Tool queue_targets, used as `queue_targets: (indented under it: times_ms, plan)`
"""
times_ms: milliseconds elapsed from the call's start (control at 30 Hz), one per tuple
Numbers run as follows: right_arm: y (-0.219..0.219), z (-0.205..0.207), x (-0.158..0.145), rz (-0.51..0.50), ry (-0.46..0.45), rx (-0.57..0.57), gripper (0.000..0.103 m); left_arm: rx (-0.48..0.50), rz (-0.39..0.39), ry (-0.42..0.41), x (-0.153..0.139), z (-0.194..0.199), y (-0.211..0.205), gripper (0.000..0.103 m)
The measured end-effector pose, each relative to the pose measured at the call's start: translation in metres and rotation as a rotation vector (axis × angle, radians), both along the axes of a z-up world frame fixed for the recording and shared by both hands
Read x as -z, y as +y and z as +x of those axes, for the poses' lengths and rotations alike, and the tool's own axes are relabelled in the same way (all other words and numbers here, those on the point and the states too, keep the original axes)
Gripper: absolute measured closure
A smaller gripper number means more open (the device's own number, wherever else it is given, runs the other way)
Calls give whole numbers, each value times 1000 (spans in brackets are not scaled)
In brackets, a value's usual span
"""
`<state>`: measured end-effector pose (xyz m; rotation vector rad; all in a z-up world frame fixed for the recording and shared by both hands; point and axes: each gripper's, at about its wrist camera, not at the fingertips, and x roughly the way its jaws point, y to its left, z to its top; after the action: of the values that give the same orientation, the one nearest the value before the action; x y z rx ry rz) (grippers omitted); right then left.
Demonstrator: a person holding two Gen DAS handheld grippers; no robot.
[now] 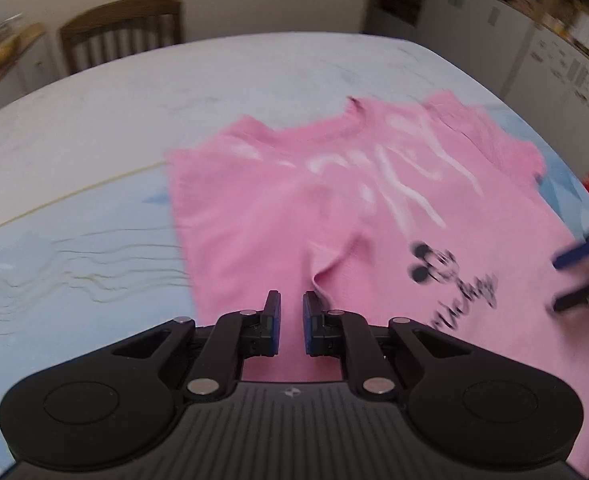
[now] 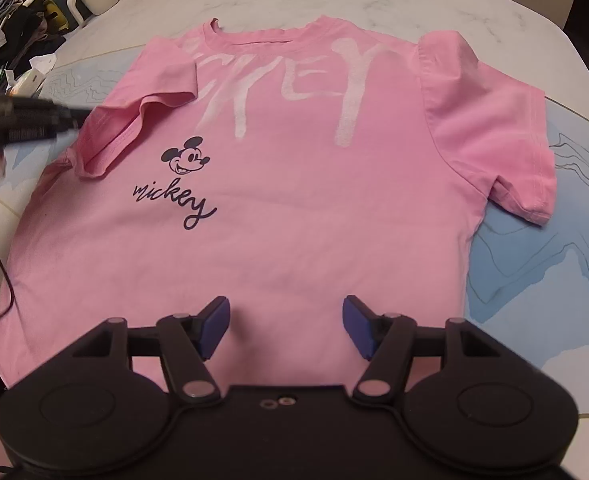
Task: Fold clothes
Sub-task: 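Fold the held sleeve inward over the T-shirt body with the left gripper, then grasp the T-shirt side edge with the right gripper and fold it inward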
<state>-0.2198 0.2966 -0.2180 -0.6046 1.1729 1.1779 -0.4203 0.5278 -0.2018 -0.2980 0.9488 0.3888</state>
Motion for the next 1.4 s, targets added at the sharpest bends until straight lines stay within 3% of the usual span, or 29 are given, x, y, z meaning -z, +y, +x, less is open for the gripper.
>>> queue_targets:
  times_ms: [100, 200, 400, 500, 700, 867, 1033, 1167, 1333, 1400]
  plan:
    - [0, 2, 0, -4, 4, 1, 0, 72, 48, 32, 5, 3, -13, 93]
    - [-3, 21, -10, 20, -21, 45, 0, 74, 21, 35, 0, 9, -1, 93]
    - [7, 98, -38, 83, -149, 257, 0, 27, 42, -11, -10, 36, 31, 93]
    - [27, 124, -34, 64, -204, 301, 0, 5, 51, -30, -14, 49, 46, 93]
    - [51, 166, -3, 12, -170, 415, 0, -17, 31, 21, 8, 66, 56, 93]
    - [56, 174, 16, 1, -141, 465, 0, -44, 25, 3, 9, 64, 56, 93]
    - [65, 153, 16, -4, -211, 384, 0, -63, 17, -6, 9, 63, 56, 93]
    - [69, 146, 13, -9, -216, 359, 0, -67, 28, -6, 9, 64, 54, 93]
    - [50, 162, 9, 19, -134, 495, 0, -80, 22, -22, 10, 62, 54, 93]
    - [51, 157, 8, 16, -146, 495, 0, -87, 19, -27, 10, 61, 55, 93]
